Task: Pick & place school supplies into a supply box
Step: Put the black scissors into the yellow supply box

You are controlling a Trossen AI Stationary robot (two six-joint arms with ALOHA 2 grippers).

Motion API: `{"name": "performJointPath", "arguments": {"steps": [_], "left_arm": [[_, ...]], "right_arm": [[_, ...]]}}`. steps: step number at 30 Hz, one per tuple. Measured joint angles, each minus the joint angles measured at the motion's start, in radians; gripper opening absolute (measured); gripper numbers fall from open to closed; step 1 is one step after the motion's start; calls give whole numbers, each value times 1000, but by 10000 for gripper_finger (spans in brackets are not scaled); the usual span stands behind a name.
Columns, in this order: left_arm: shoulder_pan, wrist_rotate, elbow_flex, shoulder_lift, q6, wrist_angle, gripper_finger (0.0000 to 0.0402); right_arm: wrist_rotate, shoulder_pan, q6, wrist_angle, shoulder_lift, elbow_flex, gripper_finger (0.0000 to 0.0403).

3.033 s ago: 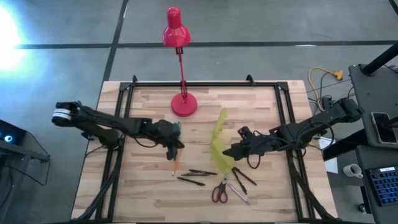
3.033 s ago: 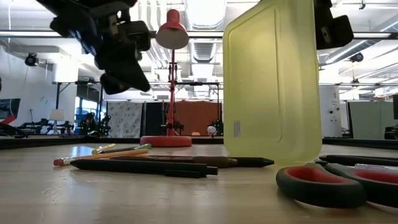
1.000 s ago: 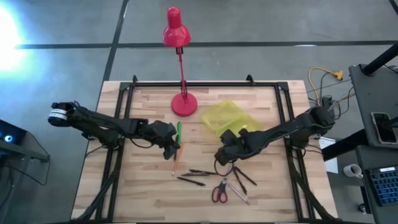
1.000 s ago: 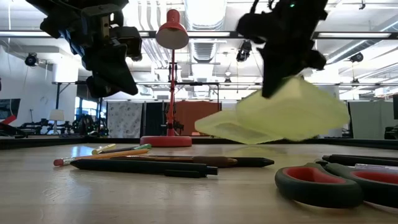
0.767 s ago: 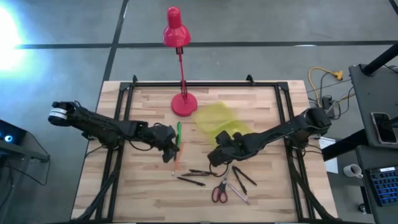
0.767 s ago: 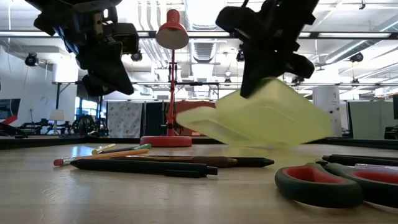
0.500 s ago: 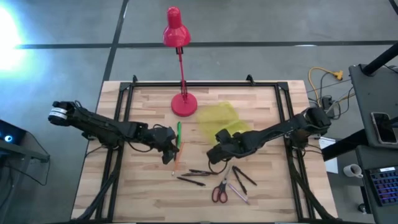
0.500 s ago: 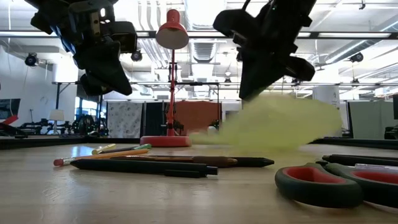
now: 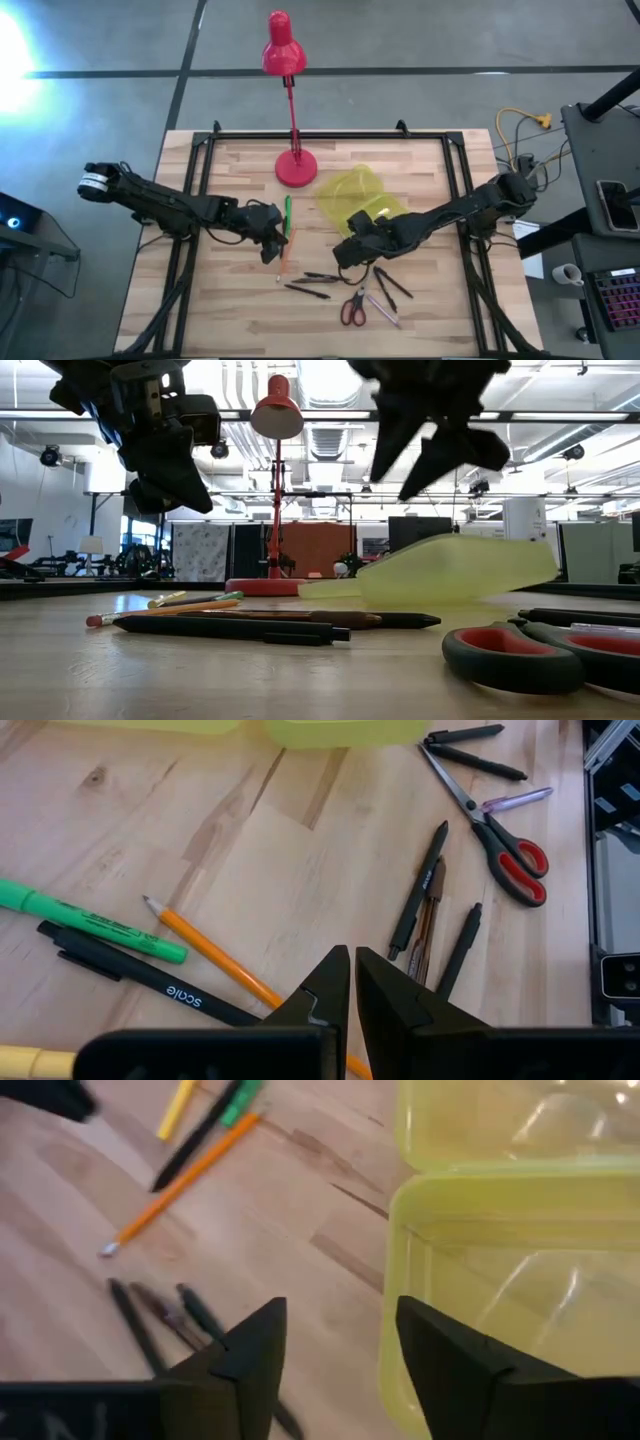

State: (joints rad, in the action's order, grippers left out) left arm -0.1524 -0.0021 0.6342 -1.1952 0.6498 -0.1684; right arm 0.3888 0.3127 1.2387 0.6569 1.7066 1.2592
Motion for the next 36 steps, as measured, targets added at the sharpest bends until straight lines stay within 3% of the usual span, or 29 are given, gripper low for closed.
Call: {"name": "performJointPath", "arguments": {"steps": [6, 12, 18, 29, 36], "left_arm": [[0, 0, -1, 0, 0, 0, 6], [0, 0, -1, 0, 0, 0, 6], [0, 1, -1, 0, 0, 1, 6], [0, 1, -2, 0, 0, 5, 6], [-16, 3, -2, 0, 4, 8, 6]], "right_arm": [[-40, 61, -123, 23, -32, 49, 193], [-158, 108, 67, 200, -37, 70, 178], [-307, 177, 177, 203, -32, 51, 169], [-328, 291, 449, 315, 90, 41, 169], [-401, 300, 411, 361, 193, 40, 169]]}}
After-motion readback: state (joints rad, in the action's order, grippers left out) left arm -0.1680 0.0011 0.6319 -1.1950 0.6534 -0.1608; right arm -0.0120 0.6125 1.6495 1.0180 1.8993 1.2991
